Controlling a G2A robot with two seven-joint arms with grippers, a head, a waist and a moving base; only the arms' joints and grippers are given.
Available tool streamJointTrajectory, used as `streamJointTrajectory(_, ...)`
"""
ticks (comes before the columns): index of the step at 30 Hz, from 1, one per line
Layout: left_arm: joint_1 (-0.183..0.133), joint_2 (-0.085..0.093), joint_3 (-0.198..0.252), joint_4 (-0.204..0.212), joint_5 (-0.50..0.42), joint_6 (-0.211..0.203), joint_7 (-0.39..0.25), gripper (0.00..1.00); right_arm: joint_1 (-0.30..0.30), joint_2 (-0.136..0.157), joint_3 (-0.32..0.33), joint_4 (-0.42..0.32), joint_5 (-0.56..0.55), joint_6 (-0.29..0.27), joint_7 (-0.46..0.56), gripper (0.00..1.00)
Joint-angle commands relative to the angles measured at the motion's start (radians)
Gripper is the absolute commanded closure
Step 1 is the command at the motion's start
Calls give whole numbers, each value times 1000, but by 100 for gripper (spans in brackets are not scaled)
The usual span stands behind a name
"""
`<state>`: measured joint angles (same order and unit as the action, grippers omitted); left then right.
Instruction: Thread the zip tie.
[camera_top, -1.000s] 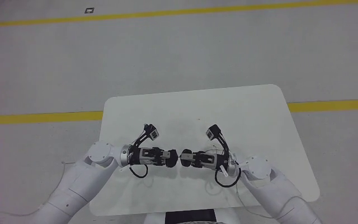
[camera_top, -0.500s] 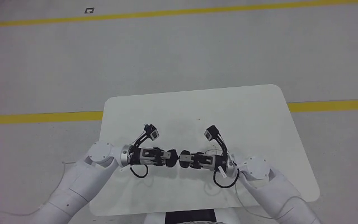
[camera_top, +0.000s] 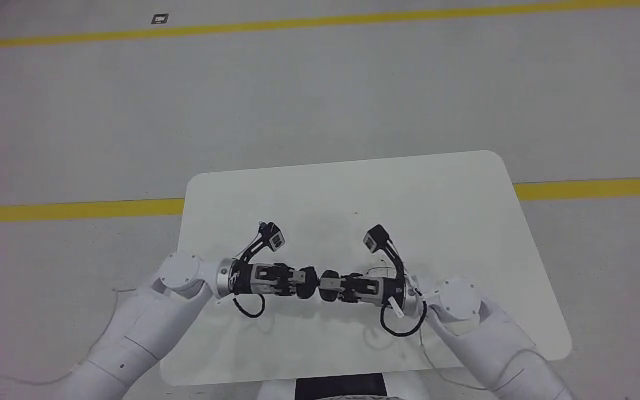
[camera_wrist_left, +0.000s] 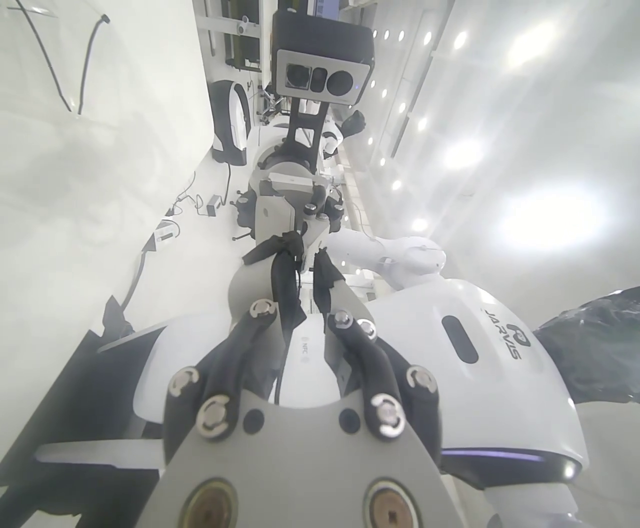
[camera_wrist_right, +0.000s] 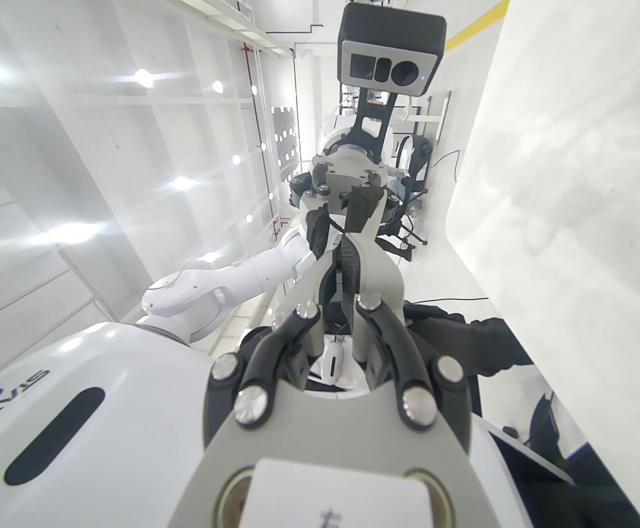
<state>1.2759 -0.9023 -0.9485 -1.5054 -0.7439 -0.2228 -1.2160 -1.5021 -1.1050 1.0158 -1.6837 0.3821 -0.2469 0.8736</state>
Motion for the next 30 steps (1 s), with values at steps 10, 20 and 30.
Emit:
streamJointTrajectory(10, -4, -3, 7, 2, 3, 6, -2, 100, 5, 0, -6, 4, 2, -1, 0, 100)
streamJointTrajectory(20, -4, -3, 4, 4, 9, -2, -8, 100, 0, 3, 2, 6, 13, 2, -13, 0)
streamJointTrajectory(30, 14, 4, -18, -6, 9, -14, -14, 100, -23, 13, 46, -1, 13, 1, -29, 0)
